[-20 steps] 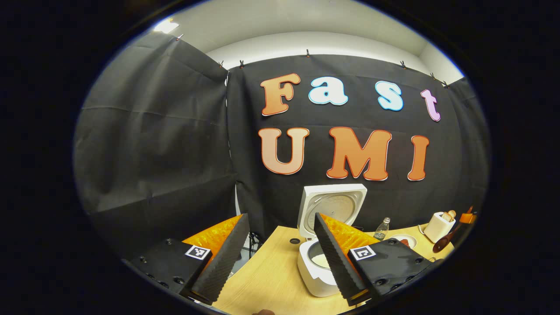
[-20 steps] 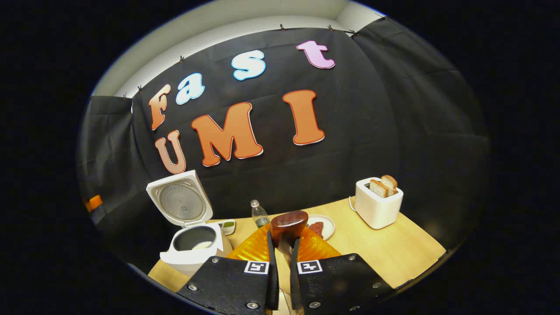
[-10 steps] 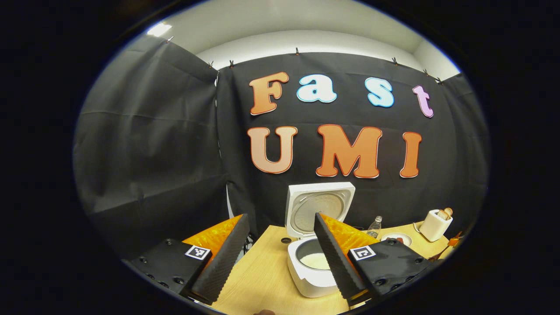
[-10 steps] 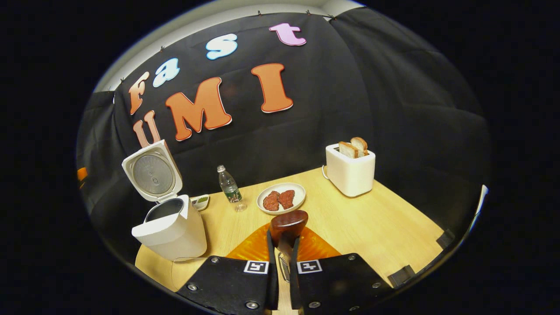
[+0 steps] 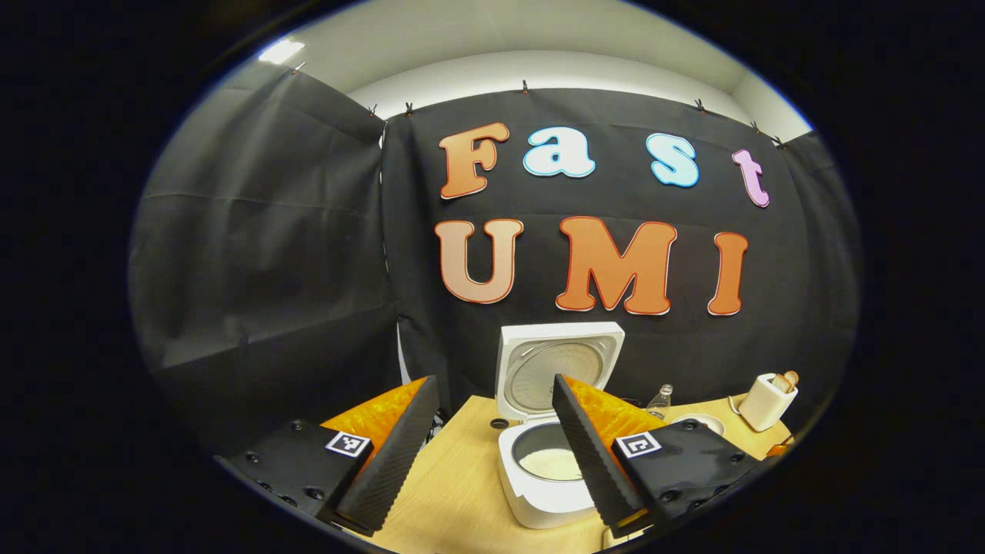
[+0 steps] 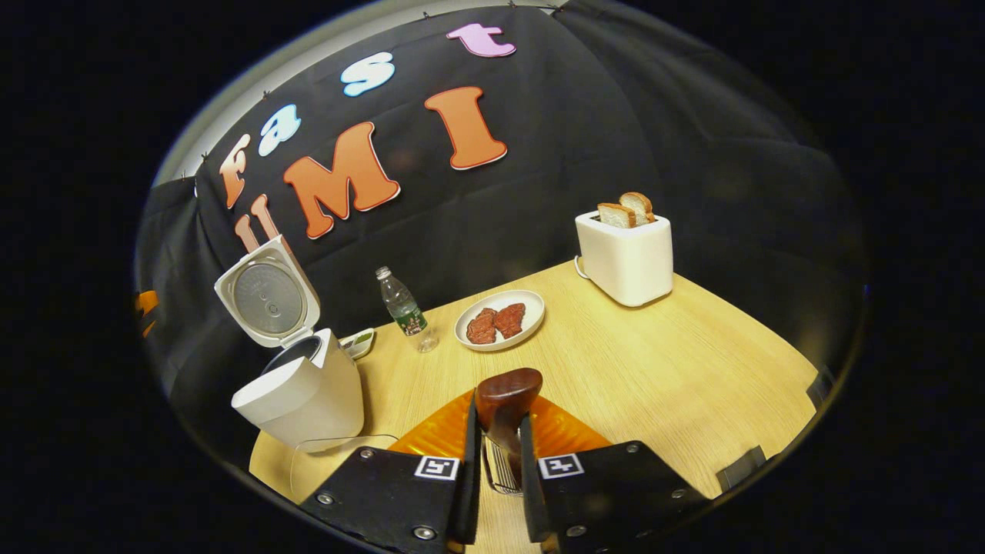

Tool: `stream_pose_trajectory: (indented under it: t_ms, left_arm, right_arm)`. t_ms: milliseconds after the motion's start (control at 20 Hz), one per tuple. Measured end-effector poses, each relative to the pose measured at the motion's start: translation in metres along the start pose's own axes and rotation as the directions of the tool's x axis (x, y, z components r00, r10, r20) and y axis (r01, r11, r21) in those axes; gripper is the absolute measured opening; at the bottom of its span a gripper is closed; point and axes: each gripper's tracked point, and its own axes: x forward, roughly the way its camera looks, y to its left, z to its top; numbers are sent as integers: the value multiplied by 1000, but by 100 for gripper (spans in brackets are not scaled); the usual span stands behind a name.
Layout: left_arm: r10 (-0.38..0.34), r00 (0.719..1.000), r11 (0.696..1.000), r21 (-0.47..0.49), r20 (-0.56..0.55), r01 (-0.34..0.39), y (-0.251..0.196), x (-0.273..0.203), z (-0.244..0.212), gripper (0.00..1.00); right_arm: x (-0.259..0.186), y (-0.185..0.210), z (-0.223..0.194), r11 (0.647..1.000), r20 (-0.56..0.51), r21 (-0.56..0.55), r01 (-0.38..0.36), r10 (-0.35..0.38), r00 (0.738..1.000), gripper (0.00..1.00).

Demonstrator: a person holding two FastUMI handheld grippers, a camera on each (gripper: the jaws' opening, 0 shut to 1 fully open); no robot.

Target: Close the left gripper, press the button to open the rice cooker; take a wooden spoon from the chopstick holder with the right hand, scoop a spoonful of rice and pour it into the rice cooker, then put the wooden spoon back into the chopstick holder.

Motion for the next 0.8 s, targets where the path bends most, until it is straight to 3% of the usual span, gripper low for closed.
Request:
stream_pose_trajectory:
  t_ms: [100, 200, 250, 350, 450, 650, 800]
  left_arm:
    - [-11, 1000, 1000, -5, 5, 11, -8, 5, 5, 100]
    - [-20, 1000, 1000, -8, 17, 21, -14, 10, 11, 100]
    - [-30, 999, 999, -11, 20, 30, -19, 13, 14, 100]
    - [-56, 998, 998, -18, 18, 56, -31, 22, 19, 100]
    - [-60, 998, 998, -9, 18, 60, -37, 36, 29, 100]
    - [-68, 996, 998, 19, 64, 67, -54, 77, 65, 100]
    - [-99, 994, 995, 18, 38, 98, -75, 120, 78, 100]
  right_arm:
    - [-2, -10, 2, 999, 14, -25, 25, -25, 1000, 37]
    - [-8, -20, 8, 997, 25, -51, 61, -60, 998, 60]
    - [-9, -26, 8, 993, 32, -72, 88, -86, 996, 82]
    - [-9, -42, 17, 977, 61, -129, 169, -162, 985, 95]
    - [-12, -55, 25, 960, 78, -165, 225, -215, 973, 95]
    - [-20, -61, 46, 957, 102, -150, 250, -236, 966, 95]
    - [-25, -67, 58, 951, 118, -141, 274, -259, 959, 95]
